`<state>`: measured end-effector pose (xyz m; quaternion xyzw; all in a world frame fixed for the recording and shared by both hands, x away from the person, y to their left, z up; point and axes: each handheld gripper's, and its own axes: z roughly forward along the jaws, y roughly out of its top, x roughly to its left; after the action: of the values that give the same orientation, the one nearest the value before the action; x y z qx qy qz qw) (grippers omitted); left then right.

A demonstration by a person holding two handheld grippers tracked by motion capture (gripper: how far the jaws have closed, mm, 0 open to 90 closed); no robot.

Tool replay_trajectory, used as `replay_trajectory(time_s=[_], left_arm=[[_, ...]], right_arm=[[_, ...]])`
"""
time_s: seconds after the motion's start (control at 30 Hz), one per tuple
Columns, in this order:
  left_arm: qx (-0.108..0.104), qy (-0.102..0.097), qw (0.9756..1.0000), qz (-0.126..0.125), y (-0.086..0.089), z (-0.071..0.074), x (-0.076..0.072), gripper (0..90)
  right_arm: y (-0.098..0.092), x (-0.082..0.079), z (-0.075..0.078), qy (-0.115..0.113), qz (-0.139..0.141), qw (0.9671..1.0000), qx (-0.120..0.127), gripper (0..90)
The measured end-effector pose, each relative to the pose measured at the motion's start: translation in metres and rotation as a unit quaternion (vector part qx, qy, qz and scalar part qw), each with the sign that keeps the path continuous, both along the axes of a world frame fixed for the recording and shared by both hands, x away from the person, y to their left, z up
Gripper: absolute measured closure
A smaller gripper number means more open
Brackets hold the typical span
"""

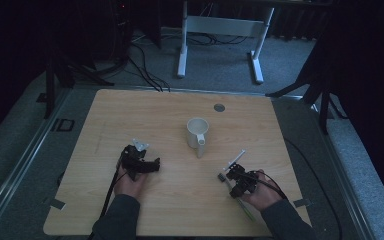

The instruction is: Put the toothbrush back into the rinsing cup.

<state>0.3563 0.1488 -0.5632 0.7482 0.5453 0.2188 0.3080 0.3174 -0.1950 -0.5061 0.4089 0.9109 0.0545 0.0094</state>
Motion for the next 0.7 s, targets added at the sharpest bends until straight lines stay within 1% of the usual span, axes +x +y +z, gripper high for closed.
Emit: replay_trajectory(time_s=[0.7], left_arm=[[0.000, 0.000, 1.0000, 0.000, 0.0000, 0.0000, 0.0000, 9.3]], right_arm=[[0.0019, 0.0012, -0.0085, 0.010, 0.003, 0.9998, -0.016, 77.5]])
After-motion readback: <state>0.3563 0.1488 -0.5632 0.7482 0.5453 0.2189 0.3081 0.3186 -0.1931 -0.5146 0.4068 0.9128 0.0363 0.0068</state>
